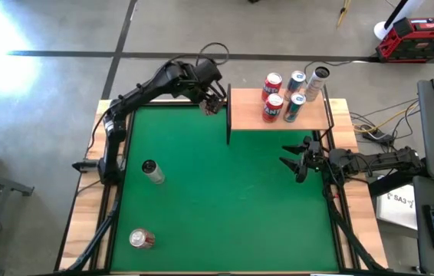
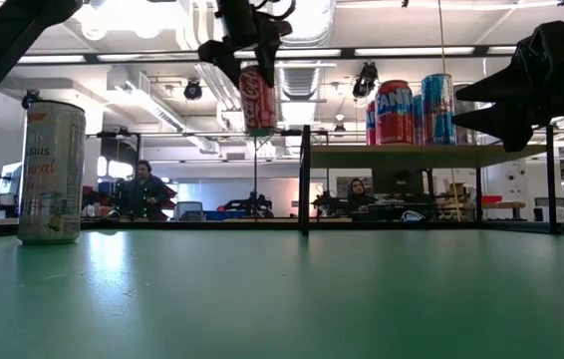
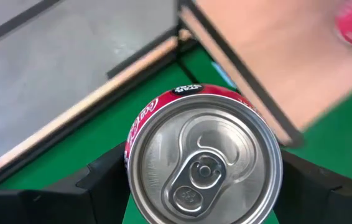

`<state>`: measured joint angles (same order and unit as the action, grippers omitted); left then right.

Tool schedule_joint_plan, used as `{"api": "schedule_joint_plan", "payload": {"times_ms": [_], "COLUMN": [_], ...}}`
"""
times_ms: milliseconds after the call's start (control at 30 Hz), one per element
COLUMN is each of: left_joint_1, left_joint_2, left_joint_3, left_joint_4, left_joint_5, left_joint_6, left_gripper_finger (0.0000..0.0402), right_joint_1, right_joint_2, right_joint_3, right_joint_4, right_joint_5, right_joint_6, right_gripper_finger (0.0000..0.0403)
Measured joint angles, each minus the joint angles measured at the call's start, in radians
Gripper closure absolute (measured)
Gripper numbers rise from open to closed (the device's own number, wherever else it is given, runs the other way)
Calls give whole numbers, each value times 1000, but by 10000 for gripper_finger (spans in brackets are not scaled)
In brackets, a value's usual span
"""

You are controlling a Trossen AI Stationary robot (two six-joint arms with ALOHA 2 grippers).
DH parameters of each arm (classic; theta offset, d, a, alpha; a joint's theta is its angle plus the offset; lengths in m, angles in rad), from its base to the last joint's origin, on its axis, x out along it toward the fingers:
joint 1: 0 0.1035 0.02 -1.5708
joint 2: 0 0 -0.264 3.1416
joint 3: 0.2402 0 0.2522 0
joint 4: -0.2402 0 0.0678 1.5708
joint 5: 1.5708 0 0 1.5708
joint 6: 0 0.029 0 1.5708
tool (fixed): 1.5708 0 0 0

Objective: Place canned beverage on shelf
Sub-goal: Move the top red white soda can to the center of the table

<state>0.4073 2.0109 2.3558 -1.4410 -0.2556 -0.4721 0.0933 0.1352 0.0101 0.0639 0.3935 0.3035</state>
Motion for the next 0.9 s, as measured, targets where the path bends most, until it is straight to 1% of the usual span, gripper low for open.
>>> {"api": "schedule_joint_plan", "payload": {"times_ms": [167, 367, 700, 800, 900], "left_joint_1": [-55, -105, -141, -147, -162], "left_joint_2": [0, 0, 0, 0, 0], "left_joint_3": [0, 0, 0, -1, -2], "left_joint_4": [25, 85, 158, 148, 95], "left_joint_5": [10, -15, -23, -25, -16], "left_joint_6": [2, 30, 81, 84, 41], "left_gripper_finger": [119, 119, 119, 119, 119], "right_joint_1": [0, 0, 0, 0, 0], "right_joint_2": [0, 0, 0, 0, 0], "right_joint_3": [0, 0, 0, 0, 0], "right_joint_4": [0, 0, 0, 0, 0], "right_joint_5": [0, 0, 0, 0, 0], "right_joint_6": [0, 0, 0, 0, 0], "right_gripper_finger": [140, 140, 140, 140, 140]}}
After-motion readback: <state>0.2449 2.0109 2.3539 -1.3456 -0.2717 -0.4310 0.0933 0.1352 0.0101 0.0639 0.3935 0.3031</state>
